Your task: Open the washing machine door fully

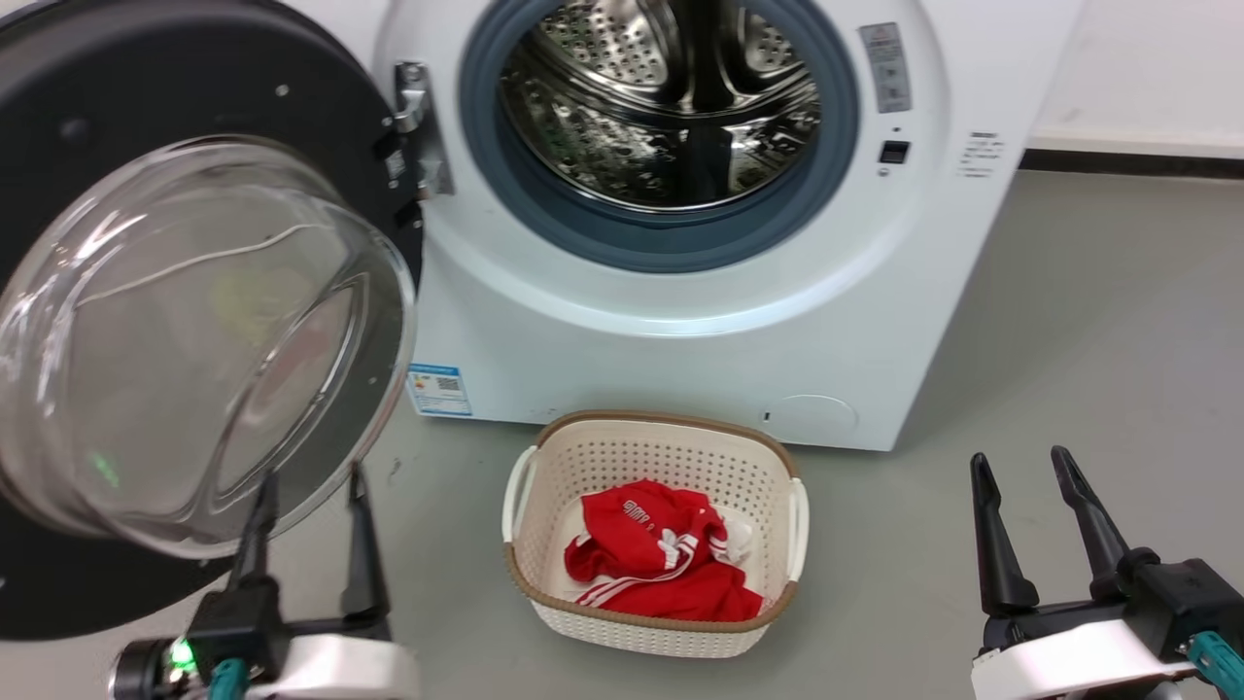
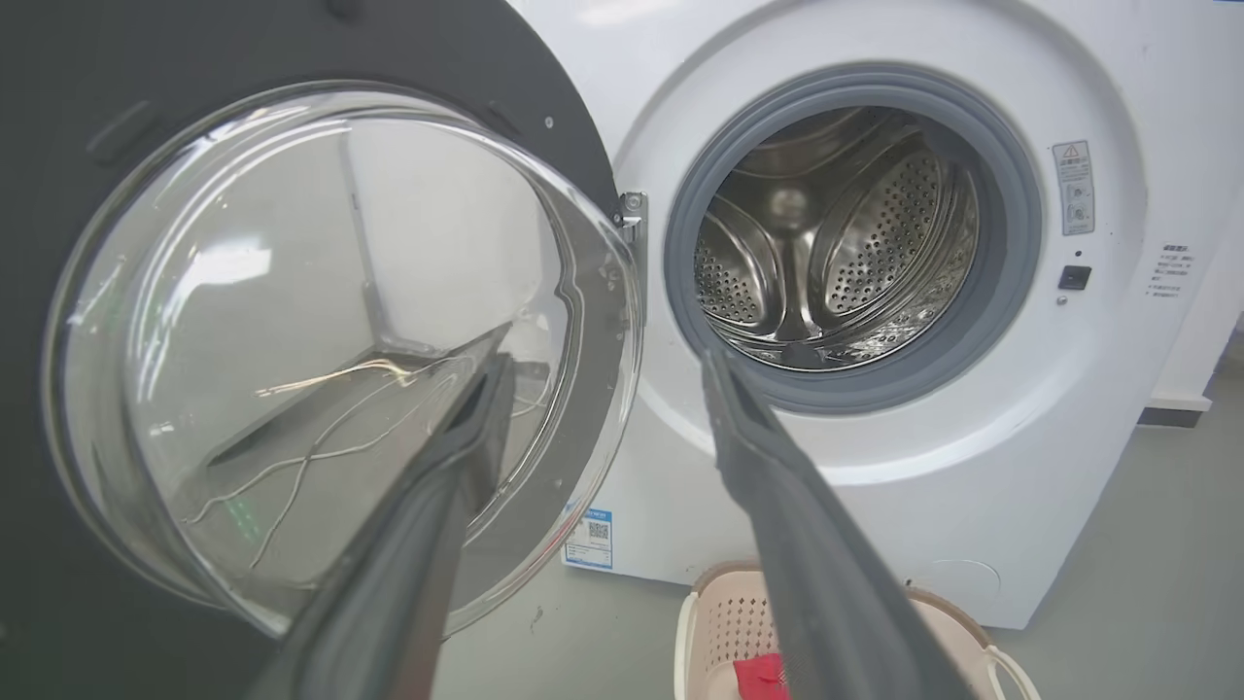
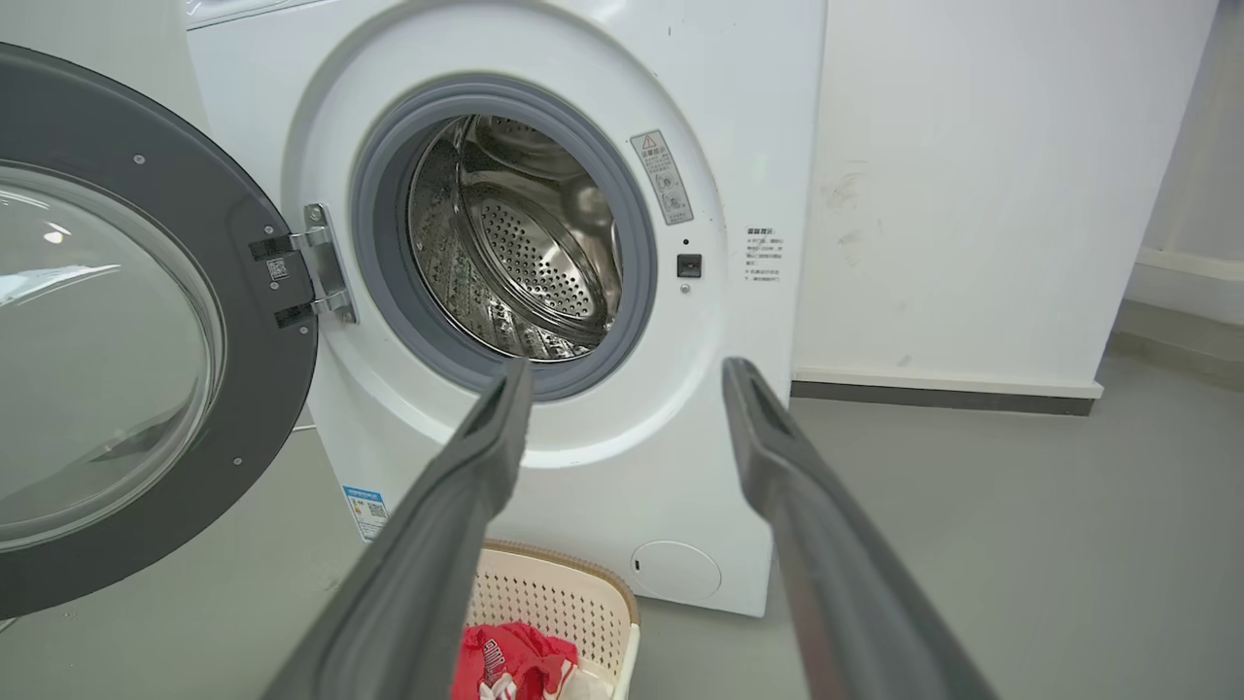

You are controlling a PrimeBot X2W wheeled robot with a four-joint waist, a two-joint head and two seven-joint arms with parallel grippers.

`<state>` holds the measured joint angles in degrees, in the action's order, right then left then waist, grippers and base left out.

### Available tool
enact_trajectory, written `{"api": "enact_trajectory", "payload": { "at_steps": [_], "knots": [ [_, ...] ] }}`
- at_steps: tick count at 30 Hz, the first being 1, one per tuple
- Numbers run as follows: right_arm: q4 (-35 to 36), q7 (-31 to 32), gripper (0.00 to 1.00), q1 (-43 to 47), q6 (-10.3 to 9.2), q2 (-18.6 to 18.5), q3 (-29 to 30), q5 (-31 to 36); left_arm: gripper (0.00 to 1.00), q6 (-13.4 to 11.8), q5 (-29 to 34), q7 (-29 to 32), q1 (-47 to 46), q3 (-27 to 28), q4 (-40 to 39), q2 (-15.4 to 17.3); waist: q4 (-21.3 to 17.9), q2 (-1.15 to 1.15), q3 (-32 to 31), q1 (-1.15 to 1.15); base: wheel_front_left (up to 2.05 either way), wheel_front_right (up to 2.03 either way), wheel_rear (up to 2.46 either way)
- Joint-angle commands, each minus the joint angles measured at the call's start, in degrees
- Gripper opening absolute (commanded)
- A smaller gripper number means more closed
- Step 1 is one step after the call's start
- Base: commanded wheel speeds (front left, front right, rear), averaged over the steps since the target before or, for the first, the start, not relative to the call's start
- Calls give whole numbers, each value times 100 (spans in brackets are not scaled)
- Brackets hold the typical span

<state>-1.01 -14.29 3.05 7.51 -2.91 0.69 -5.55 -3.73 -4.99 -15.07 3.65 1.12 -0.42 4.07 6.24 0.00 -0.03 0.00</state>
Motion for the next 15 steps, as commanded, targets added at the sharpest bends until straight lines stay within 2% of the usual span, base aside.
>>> {"api": "enact_trajectory", "payload": {
  "at_steps": [1, 8, 15],
  "knots": [
    [32, 13, 100, 47, -3, 7, 4, 5, 100, 21, 62, -14, -99, -42, 17, -16, -113, 0, -9, 0, 0, 0, 0],
    [130, 94, 100, 55, -4, 7, 88, 244, 100, 166, 159, -14, -357, -310, 168, -44, -510, 0, 1, 0, 0, 0, 0],
    [91, 101, 100, 74, -3, 7, 111, 218, 100, 187, 156, -14, -432, -376, 298, -61, -728, 0, 57, 0, 0, 0, 0]
  ]
}}
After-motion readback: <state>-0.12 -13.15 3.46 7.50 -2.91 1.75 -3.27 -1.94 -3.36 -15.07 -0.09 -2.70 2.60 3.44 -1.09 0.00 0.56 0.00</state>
